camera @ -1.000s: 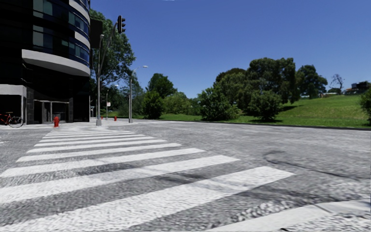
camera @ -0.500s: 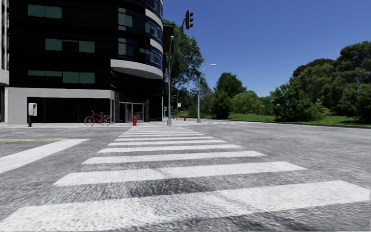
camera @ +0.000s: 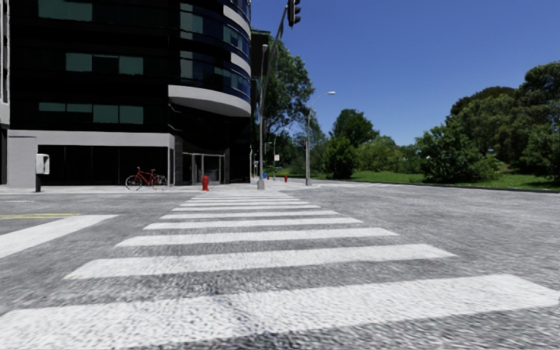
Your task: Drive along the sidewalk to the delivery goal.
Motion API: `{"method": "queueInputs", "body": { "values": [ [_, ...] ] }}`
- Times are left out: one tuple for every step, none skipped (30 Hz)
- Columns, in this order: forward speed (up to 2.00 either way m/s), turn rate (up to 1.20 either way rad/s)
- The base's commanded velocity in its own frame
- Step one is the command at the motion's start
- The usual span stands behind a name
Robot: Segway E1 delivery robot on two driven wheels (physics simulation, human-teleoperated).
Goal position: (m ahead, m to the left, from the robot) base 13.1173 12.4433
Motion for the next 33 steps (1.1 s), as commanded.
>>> {"method": "queueInputs", "body": {
  "values": [
    [2.00, 0.00],
    [2.00, 0.00],
    [2.00, 0.00],
    [2.00, 0.00],
    [2.00, 0.00],
    [2.00, 0.00],
    [2.00, 0.00],
    [2.00, 0.00],
    [2.00, 0.07],
    [2.00, 0.33],
    [2.00, 0.33],
    [2.00, 0.46],
    [2.00, 0.51],
    [2.00, 0.52],
    [2.00, 0.46],
    [2.00, 0.23],
    [2.00, 0.06],
    [2.00, 0.02],
    [2.00, 0.02],
    [2.00, 0.00],
    [2.00, 0.00],
    [2.00, 0.00],
    [2.00, 0.00],
    [2.00, 0.00],
    [2.00, 0.00],
    [2.00, 0.00],
    [2.00, 0.00],
    [2.00, 0.00],
    [2.00, 0.00],
    [2.00, 0.00],
    [2.00, 0.00],
    [2.00, 0.00],
    [2.00, 0.00]
  ]
}}
